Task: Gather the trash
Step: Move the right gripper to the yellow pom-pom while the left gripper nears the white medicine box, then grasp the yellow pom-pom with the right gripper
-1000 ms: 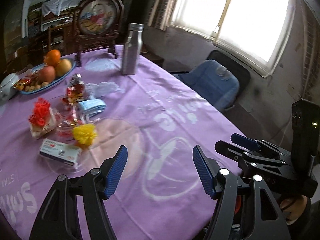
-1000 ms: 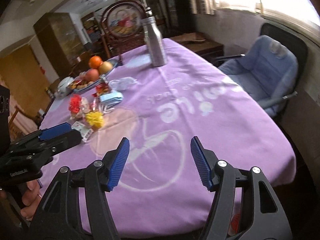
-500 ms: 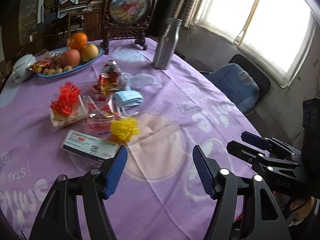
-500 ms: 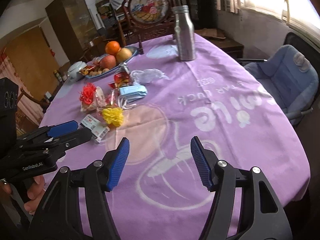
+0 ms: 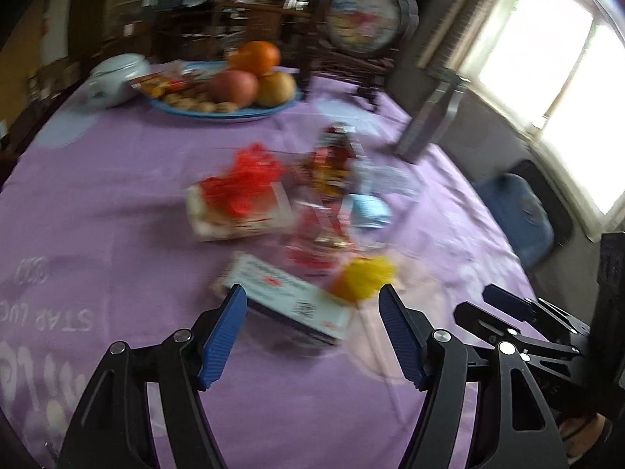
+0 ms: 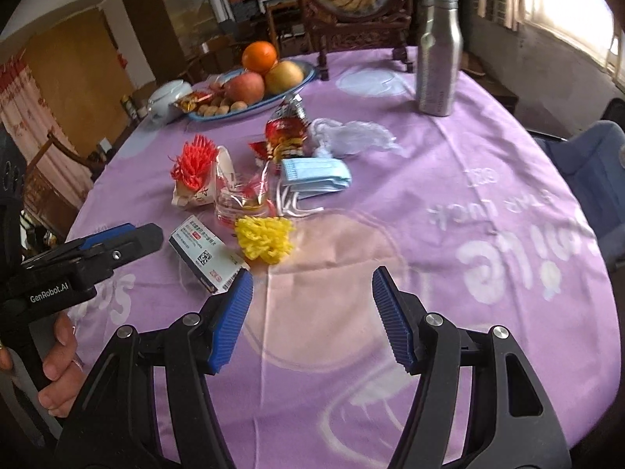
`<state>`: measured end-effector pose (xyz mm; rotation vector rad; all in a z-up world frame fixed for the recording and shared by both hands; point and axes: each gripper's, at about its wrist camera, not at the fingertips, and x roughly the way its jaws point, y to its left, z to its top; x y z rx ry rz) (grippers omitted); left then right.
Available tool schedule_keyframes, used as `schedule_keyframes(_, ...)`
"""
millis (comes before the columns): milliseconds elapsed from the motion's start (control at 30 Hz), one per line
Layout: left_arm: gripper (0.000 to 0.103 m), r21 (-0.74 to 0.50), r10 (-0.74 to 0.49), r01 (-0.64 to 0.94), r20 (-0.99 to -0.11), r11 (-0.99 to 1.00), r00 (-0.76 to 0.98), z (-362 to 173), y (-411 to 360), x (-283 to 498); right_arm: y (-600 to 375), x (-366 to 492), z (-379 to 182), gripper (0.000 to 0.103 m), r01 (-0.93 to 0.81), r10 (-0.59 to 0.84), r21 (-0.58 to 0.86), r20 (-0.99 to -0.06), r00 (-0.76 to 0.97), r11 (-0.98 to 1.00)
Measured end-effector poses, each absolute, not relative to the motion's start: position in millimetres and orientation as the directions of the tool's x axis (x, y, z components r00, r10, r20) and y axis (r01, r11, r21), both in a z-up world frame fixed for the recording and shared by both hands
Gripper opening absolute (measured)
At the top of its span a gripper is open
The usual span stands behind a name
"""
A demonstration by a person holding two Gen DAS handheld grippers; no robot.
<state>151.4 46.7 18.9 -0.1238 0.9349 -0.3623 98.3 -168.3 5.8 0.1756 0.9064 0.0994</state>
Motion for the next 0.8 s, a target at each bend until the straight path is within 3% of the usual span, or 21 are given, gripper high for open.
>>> schedule_keyframes(367, 0.070, -0.224, -0.241, 0.093, -0.843, 0.970, 0.481, -11, 65, 177, -137, 148, -24, 0.063, -0.062, 0.185, 0.181, -0.814, 0.551, 0.981)
schedule_keyframes(800, 0.070, -0.148, -0.137, 0.010, -0.884, 0.989, 0.448, -30, 66, 194, -112, 180, -43, 0.063, -0.097, 0.162, 0.130, -0.839, 0.520, 0.987)
